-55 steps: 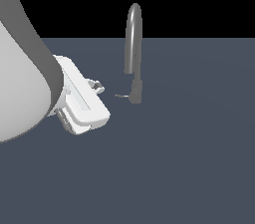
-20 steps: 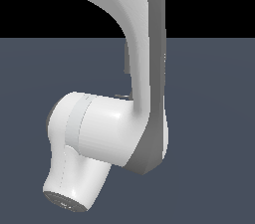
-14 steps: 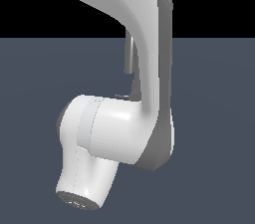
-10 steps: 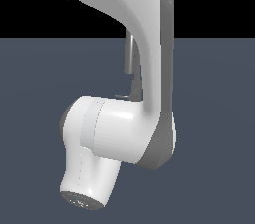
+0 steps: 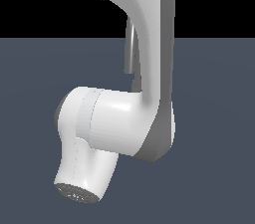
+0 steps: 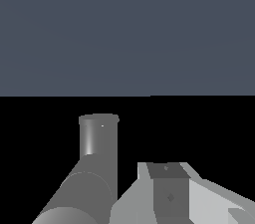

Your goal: Turn on the faucet by rotating a designated handle.

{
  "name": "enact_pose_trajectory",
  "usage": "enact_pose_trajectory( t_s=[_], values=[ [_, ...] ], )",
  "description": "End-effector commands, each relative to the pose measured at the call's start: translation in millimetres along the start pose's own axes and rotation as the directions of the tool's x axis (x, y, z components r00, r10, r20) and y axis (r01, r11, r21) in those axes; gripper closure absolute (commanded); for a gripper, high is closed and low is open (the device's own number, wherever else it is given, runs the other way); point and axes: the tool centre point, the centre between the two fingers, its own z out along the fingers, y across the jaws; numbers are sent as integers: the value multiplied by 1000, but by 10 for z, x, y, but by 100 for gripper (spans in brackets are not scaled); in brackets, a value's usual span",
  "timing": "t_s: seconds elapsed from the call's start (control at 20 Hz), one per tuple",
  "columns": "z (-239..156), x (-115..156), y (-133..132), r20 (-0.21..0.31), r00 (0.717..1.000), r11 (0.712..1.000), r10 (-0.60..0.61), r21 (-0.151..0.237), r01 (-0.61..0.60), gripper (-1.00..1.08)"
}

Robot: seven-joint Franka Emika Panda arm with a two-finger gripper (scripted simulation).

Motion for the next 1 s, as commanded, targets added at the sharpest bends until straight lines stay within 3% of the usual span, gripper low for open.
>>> enact_pose_trajectory(
  t_s=[0.0,0.2,0.3,0.95],
  values=[
    [2,-91,33,0,1000,1000,0,-1,0,108],
    [6,-235,82,0,1000,1000,-1,-1,1,108],
    [1,-146,40,-11,1000,1000,-3,4,3,108],
    [6,-611,-95,-1,1000,1000,-1,-1,1,108]
  ],
)
